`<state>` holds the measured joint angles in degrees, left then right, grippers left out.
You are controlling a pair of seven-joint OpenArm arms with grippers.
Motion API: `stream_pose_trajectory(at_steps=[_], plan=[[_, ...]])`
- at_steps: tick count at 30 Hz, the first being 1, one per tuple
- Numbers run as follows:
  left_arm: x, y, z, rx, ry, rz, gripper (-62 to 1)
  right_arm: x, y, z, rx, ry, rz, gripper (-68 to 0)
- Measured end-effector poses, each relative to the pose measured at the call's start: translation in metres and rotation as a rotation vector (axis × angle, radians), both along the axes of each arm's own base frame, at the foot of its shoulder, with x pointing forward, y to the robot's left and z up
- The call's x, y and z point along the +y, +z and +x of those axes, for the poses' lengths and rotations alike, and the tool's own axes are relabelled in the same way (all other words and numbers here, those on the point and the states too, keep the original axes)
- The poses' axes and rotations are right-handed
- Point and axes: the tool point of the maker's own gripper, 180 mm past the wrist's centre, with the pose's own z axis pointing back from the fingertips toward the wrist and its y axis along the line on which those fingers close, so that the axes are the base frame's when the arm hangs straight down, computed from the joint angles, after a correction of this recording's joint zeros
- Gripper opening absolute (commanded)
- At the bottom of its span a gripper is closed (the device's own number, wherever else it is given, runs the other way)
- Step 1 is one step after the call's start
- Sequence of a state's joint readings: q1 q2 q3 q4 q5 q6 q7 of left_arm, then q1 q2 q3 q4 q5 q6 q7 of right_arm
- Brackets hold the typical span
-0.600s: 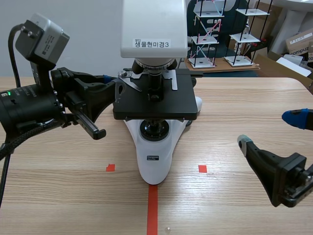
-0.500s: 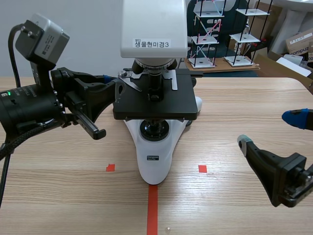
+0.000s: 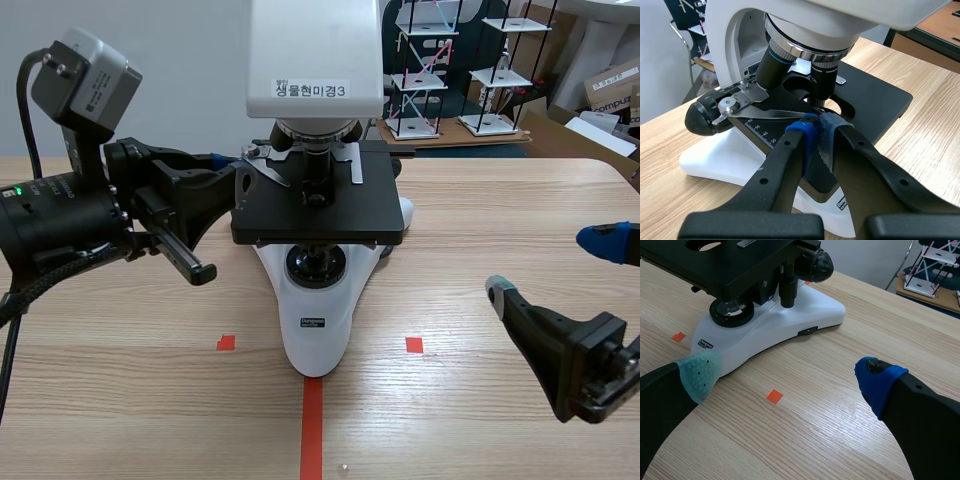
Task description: Return to the home posture
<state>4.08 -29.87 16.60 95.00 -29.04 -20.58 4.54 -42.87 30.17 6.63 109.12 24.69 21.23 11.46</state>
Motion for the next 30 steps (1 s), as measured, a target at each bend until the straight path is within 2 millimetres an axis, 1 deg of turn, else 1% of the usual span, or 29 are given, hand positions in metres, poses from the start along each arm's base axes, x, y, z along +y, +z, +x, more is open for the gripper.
stream_pose_trajectory(at_steps=[3, 5, 8, 12, 13, 14, 15, 19, 21, 23, 24, 26, 28, 30], plan=[[0.007, 0.0, -0.002, -0.009, 0.014, -0.013, -58.0, 0.0, 0.0, 0.0, 0.0, 0.0, 0.0, -9.3], [0.018, -0.001, -0.004, -0.013, 0.036, -0.016, -58.0, 0.0, 0.0, 0.0, 0.0, 0.0, 0.0, -9.3], [0.036, -0.009, -0.009, 0.006, 0.062, 0.014, -58.0, 0.0, 0.0, 0.0, 0.0, 0.0, 0.0, -9.3], [0.05, -0.01, -0.024, 0.009, 0.052, -0.007, -57.8, 0.0, 0.0, 0.0, 0.0, 0.0, 0.0, -9.3], [0.055, -0.012, -0.028, 0.013, 0.06, -0.014, -56.6, 0.0, 0.0, 0.0, 0.0, 0.0, 0.0, -9.3], [0.059, -0.012, -0.033, 0.016, 0.059, -0.027, -53.8, 0.0, 0.0, 0.0, 0.0, 0.0, 0.0, -9.3], [0.063, -0.013, -0.04, 0.019, 0.058, -0.043, -49.7, 0.0, 0.0, 0.0, 0.0, 0.0, 0.0, -9.3], [0.083, -0.015, -0.064, 0.021, 0.096, -0.092, -28.2, 0.0, 0.0, 0.0, 0.0, 0.0, 0.0, -9.3], [0.092, -0.012, -0.075, 0.013, 0.126, -0.131, -19.6, 0.0, 0.0, 0.0, 0.0, 0.0, 0.0, -9.3], [0.1, -0.009, -0.087, 0.006, 0.15, -0.169, -9.2, 0.0, 0.0, 0.0, 0.0, 0.0, 0.0, -9.3], [0.104, -0.008, -0.092, 0.003, 0.162, -0.186, -5.4, 0.0, 0.0, 0.0, 0.0, 0.0, 0.0, -9.3], [0.111, -0.002, -0.103, -0.014, 0.186, -0.229, -1.5, 0.0, 0.0, 0.0, 0.0, 0.0, 0.0, -9.3], [0.116, 0.001, -0.112, -0.027, 0.196, -0.239, -1.1, 0.0, 0.0, 0.0, 0.0, 0.0, 0.0, -9.3], [0.117, -0.001, -0.122, -0.037, 0.176, -0.202, -1.0, 0.0, 0.0, 0.0, 0.0, 0.0, 0.0, -9.3]])
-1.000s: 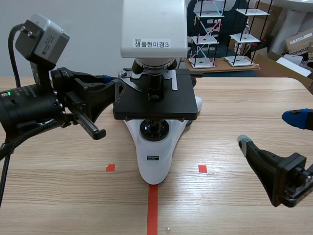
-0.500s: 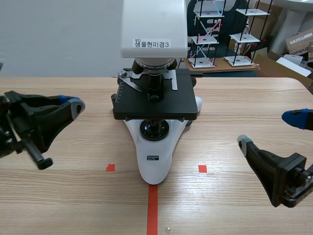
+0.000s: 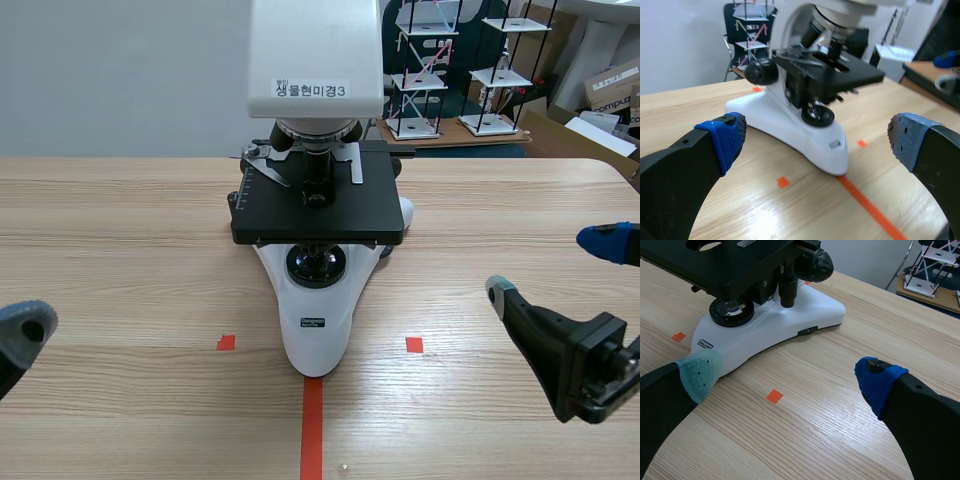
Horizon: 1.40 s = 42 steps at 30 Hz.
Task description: Return to the home posture
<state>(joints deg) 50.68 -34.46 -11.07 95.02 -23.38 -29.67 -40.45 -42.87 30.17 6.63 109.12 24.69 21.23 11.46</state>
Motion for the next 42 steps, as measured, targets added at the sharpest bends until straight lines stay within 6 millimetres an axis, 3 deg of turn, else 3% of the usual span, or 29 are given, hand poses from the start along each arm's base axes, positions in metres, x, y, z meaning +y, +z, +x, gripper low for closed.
stream_pose_trajectory(at_steps=[3, 6, 12, 42], plan=[[-0.003, -0.008, -0.014, 0.027, -0.04, 0.079, -1.1, 0.0, 0.0, 0.0, 0.0, 0.0, 0.0, -9.3], [-0.006, -0.002, -0.018, 0.022, -0.029, 0.093, -1.1, 0.0, 0.0, 0.0, 0.0, 0.0, 0.0, -9.3], [-0.008, 0.009, -0.019, -0.001, 0.007, 0.083, -1.1, 0.0, 0.0, 0.0, 0.0, 0.0, 0.0, -9.3], [-0.012, 0.001, -0.027, 0.002, 0.098, 0.09, -1.1, 0.0, 0.0, 0.0, 0.0, 0.0, 0.0, -9.3]])
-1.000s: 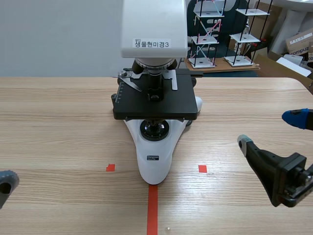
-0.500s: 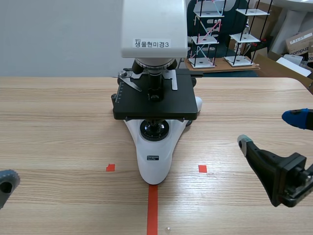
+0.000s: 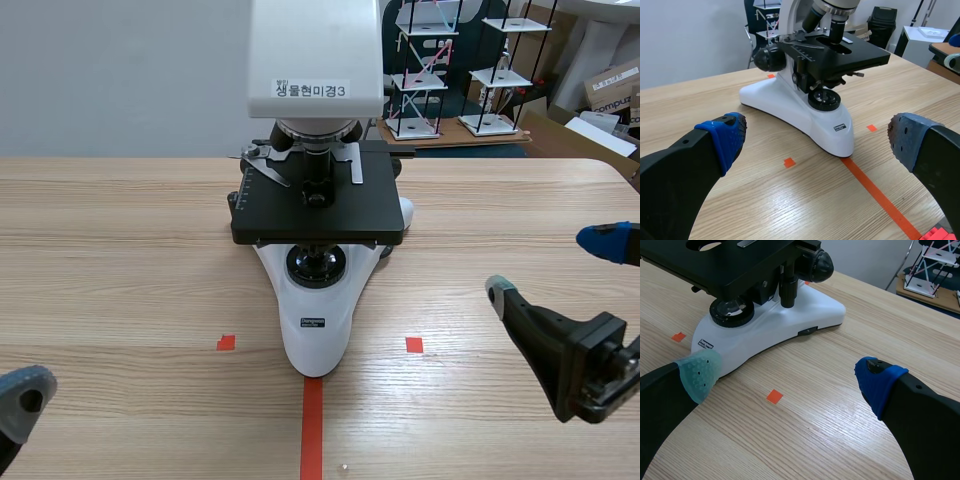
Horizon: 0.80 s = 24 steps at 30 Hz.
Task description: Return to the home posture
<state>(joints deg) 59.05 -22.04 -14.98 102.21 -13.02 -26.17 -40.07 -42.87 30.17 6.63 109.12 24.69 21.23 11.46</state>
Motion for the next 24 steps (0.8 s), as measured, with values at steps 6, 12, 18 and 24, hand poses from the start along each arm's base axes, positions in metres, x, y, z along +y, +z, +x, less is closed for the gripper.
stream_pose_trajectory(at_steps=[6, 12, 18, 24], plan=[[-0.007, -0.001, 0.012, 0.012, -0.021, 0.047, -1.1, 0.0, 0.0, 0.0, 0.0, 0.0, 0.0, -9.3], [-0.007, -0.003, 0.018, 0.016, -0.021, 0.068, -1.1, 0.0, 0.0, 0.0, 0.0, 0.0, 0.0, -9.3], [-0.007, -0.001, 0.02, 0.005, -0.021, 0.067, -1.1, 0.0, 0.0, 0.0, 0.0, 0.0, 0.0, -9.3], [-0.007, -0.001, 0.02, 0.004, -0.021, 0.067, -1.1, 0.0, 0.0, 0.0, 0.0, 0.0, 0.0, -9.3]])
